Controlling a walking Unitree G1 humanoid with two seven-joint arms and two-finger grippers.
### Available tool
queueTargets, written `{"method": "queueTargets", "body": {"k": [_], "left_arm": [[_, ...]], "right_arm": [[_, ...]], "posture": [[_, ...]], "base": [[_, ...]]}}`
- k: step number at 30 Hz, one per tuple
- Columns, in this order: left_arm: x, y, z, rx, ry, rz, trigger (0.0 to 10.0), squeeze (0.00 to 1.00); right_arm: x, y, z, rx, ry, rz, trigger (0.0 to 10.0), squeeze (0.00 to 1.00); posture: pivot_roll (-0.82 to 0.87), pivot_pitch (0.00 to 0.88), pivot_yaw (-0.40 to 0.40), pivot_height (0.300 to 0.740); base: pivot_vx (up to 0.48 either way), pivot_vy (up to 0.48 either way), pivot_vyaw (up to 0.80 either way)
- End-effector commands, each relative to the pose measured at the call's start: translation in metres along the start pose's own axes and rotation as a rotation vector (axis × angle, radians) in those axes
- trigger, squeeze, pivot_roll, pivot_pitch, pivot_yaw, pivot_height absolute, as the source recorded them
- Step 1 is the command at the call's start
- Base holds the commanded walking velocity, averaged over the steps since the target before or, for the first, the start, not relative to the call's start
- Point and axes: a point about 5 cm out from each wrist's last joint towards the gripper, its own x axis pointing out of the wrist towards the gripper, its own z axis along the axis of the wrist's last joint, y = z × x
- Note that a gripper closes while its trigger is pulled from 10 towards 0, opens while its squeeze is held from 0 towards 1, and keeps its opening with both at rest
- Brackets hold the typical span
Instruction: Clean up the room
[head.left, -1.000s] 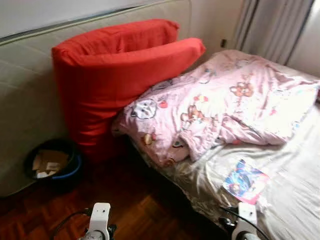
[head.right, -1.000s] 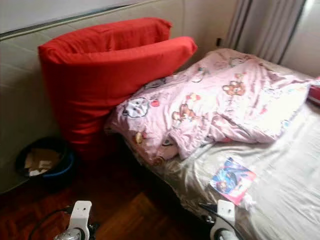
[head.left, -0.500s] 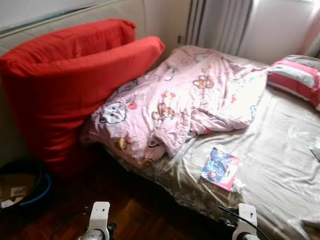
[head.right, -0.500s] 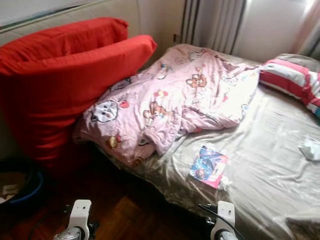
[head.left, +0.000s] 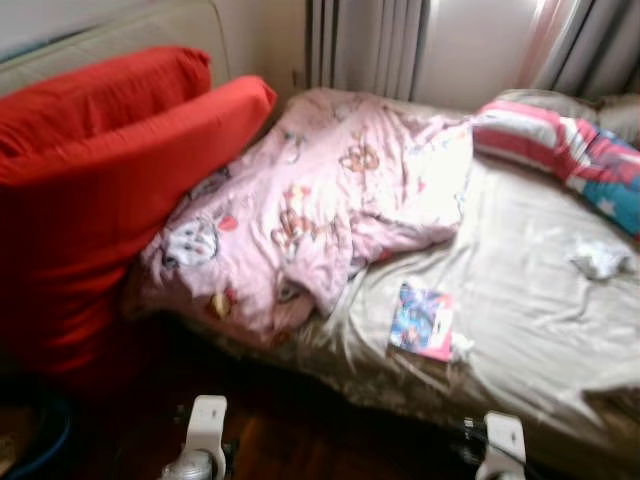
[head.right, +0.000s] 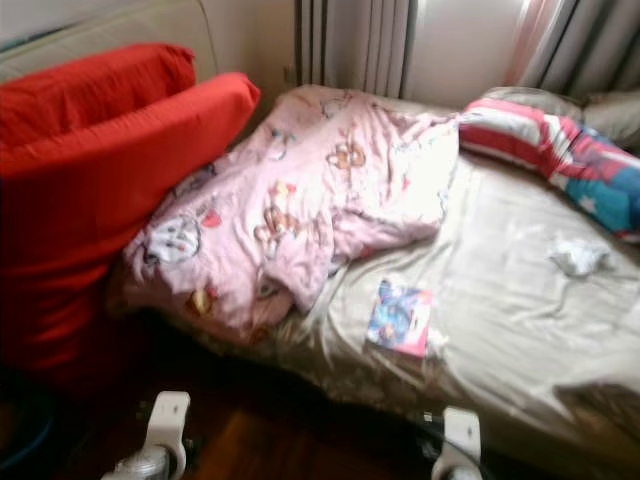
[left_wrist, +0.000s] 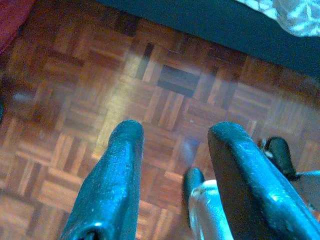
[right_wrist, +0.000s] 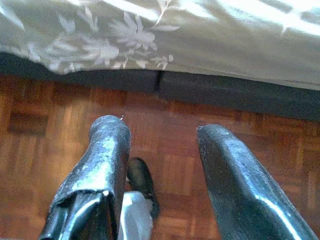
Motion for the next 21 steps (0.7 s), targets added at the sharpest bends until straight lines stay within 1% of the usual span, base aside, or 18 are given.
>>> {"method": "queueTargets", "body": {"k": [1,11,15,21], "left_arm": [[-0.0008,0.0016,-0.0062,0.000,0.025,0.003,10.0,0.00],[-0.0007,0.0021,-0.0036,0.017,0.004,0.004,10.0,0.00],[-0.0007,0.0017,-0.0031,-0.001,-0.001,0.002,10.0,0.00],[-0.0007,0.0016,-0.0030,-0.004,-0.002,0.002,10.0,0.00]], "right_arm": [[-0.0005,0.0026,-0.0061,-0.008,0.018,0.006,10.0,0.00],[-0.0004,0.0029,-0.0055,-0.006,0.015,0.004,10.0,0.00],[-0.0003,0.0031,-0.0047,-0.004,0.009,0.006,10.0,0.00],[-0.0003,0.0032,-0.0039,0.005,0.000,0.006,10.0,0.00]], "posture": [[-0.05,0.000,0.011,0.740],[-0.04,0.000,0.013,0.740],[-0.04,0.000,0.014,0.740],[-0.04,0.000,0.014,0.740]], "base": [[0.000,0.000,-0.80],[0.000,0.000,-0.80],[0.000,0.000,0.00],[0.000,0.000,0.00]]}}
